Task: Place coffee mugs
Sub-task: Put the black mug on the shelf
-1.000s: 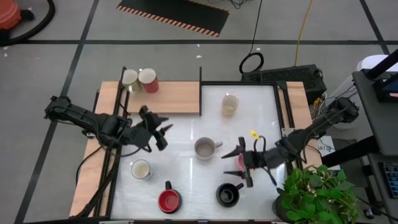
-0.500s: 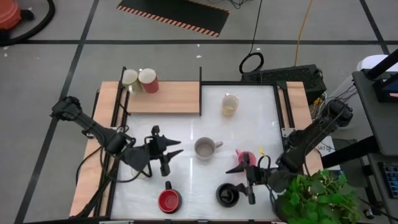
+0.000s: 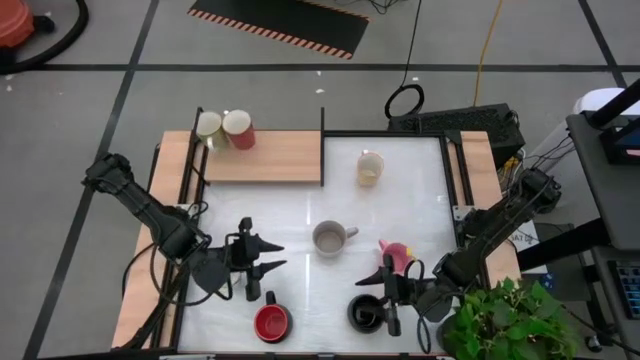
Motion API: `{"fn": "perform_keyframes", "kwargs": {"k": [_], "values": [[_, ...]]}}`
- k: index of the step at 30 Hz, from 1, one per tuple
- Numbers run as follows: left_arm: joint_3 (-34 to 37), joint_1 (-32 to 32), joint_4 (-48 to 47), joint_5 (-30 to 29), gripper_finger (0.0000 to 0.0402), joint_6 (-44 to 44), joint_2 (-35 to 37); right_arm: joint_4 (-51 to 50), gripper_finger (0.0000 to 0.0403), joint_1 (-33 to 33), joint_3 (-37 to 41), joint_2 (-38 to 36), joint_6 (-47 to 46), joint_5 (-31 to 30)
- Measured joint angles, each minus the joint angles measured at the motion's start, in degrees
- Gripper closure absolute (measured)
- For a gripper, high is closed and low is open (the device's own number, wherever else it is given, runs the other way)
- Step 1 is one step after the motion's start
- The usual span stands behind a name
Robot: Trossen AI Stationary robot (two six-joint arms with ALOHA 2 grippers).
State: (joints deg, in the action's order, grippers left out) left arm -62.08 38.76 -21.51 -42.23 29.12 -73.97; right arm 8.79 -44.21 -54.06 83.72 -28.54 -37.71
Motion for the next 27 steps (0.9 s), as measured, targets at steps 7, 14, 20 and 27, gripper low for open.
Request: {"fn": "perform_keyframes", "kwargs": {"k": [7,14,20,27], "values": [[0.0,1.57,-4.37,-0.01,0.025,0.93,-0.63,-7.33,0.0181,0.48,0.0,0.02,-7.76,5.0],[0.0,1.11,-7.26,0.02,0.025,0.84,-3.27,-6.68,0.0241,1.5,0.0,0.8,-8.25,9.54],[0.0,0.8,-7.42,0.2,0.025,-1.83,-5.73,-5.22,0.0253,3.07,0.0,4.22,-8.32,13.18],[0.0,0.71,-7.5,0.25,0.025,-3.3,-6.43,-2.2,0.0243,6.45,0.0,3.96,-5.23,18.63]]}}
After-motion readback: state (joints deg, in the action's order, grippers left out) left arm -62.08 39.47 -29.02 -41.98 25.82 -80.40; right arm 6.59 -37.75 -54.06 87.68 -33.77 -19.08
